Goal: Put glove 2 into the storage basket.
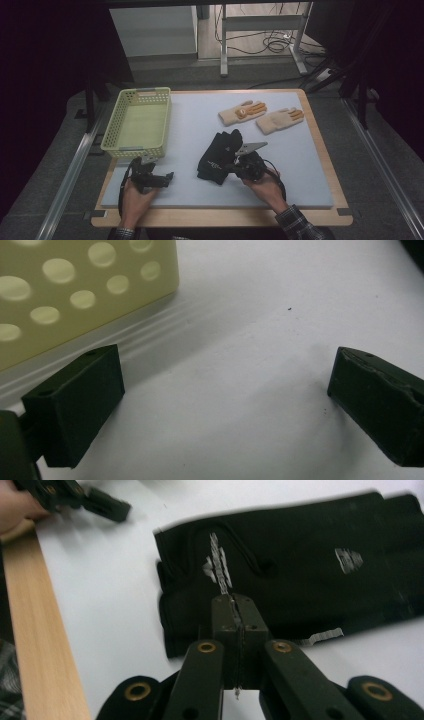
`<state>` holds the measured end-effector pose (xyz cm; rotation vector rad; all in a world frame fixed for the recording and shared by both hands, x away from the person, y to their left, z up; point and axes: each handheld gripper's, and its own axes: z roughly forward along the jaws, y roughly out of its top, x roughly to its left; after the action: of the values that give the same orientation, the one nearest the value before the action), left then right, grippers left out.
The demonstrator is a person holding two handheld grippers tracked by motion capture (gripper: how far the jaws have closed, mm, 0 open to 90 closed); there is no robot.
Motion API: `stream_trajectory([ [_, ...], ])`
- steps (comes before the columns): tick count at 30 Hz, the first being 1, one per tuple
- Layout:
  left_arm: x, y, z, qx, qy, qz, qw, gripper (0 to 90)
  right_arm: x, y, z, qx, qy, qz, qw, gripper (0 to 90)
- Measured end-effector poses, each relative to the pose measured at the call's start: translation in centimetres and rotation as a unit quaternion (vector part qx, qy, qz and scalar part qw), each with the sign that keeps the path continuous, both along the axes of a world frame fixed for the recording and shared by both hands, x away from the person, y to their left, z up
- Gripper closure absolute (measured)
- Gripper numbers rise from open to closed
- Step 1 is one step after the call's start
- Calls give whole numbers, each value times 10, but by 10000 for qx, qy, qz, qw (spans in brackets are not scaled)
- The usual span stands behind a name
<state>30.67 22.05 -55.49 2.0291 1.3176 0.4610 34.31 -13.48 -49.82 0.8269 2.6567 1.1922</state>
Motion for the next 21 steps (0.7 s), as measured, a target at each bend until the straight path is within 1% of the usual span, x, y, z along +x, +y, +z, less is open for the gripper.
stream_trajectory([
  [1, 0, 0, 0, 0, 0, 1, 10000, 20, -1, -4, -3, -5, 29, -43, 10000, 885],
  [4, 0, 0, 0, -1, 1, 1, 10000, 20, -2, -10, -9, -102, 20, -107, 9999, 885],
  [6, 0, 0, 0, -1, 2, 0, 10000, 20, -1, -13, -14, -200, -54, -189, 9996, 885],
  [7, 0, 0, 0, -2, 1, 1, 10000, 20, 1, -15, -17, -209, -65, -225, 9995, 885],
  [9, 0, 0, 0, -2, 2, 1, 10000, 20, 4, -17, -22, -166, 56, -242, 9996, 885],
  [10, 0, 0, 0, -1, 2, 0, 10000, 20, 4, -17, -25, -163, 80, -210, 9996, 885],
  [12, 0, 0, 0, -2, 3, 1, 10000, 20, 2, -13, -29, -153, 70, -108, 9998, 884],
  [13, 0, 0, 0, 0, 2, 1, 10000, 20, -1, -6, -32, -147, 28, -36, 9999, 884],
  [14, 0, 0, 0, 3, 2, 1, 10000, 20, -1, -6, -32, -147, 28, -36, 9999, 884],
  [15, 0, 0, 0, 21, 8, -11, 10000, 19, -2, 1, -33, -130, -10, 18, 9999, 884],
  [16, 0, 0, 0, 30, 12, -15, 10000, 19, -2, 1, -33, -130, -10, 18, 9999, 884],
  [19, 0, 0, 0, 32, 15, -15, 10000, 19, -1, 11, -34, -116, -74, 98, 9999, 884],
  [20, 0, 0, 0, 35, 17, -15, 10000, 19, -1, 13, -35, -102, -57, 113, 9999, 884],
  [21, 0, 0, 0, 35, 22, -16, 10000, 19, 1, 20, -36, -69, -62, 130, 9999, 884],
])
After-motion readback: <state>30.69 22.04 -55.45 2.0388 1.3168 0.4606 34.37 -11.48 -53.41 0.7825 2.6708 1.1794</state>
